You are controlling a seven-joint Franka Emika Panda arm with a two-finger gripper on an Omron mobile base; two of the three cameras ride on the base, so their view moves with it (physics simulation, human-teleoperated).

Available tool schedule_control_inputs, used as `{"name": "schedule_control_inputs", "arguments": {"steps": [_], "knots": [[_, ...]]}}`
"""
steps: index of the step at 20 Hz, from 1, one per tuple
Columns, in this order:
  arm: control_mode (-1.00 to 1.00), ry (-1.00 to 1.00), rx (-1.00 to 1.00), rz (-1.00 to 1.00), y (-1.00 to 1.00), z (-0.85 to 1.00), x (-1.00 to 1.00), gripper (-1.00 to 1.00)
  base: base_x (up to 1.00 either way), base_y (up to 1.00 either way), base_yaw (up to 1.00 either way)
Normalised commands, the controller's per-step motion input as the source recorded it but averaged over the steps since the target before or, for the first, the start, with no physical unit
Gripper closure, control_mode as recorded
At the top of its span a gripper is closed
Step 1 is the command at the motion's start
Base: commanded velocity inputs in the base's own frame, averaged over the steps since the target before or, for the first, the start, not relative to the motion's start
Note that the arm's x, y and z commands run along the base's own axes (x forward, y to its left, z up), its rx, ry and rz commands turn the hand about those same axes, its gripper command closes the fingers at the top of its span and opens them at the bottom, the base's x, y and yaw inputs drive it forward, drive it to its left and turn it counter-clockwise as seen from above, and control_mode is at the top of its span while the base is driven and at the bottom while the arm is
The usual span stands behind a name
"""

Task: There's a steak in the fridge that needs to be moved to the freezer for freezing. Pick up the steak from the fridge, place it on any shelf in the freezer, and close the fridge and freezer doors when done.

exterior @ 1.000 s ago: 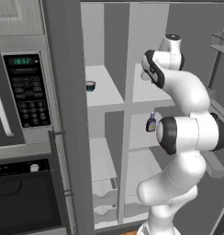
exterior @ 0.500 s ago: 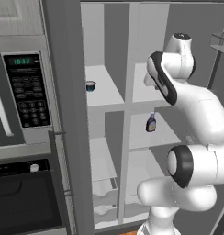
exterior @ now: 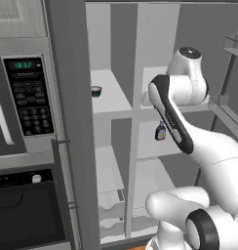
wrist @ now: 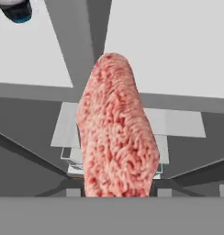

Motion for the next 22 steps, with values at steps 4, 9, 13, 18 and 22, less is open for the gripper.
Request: {"name": "schedule_control_inputs", "arguments": {"steps": [4, 9, 13, 18, 22], "knots": [[-1.00, -0.12, 0.03, 0.02, 0.99, 0.07, -0.18, 1.00, 0.00, 0.00, 0.00], [-1.00, -0.14, 0.07, 0.00, 0.77, 0.14, 0.01, 1.00, 0.00, 0.00, 0.00], [-1.00, -0.02, 0.08, 0.00, 0.60, 0.11, 0.16, 1.00, 0.00, 0.00, 0.00], [-1.00, 0.00, 0.01, 0.00, 0.14, 0.06, 0.42, 1.00, 0.00, 0.00, 0.00], [-1.00, 0.04, -0.02, 0.00, 0.22, 0.00, 0.45, 1.00, 0.00, 0.00, 0.00]]}}
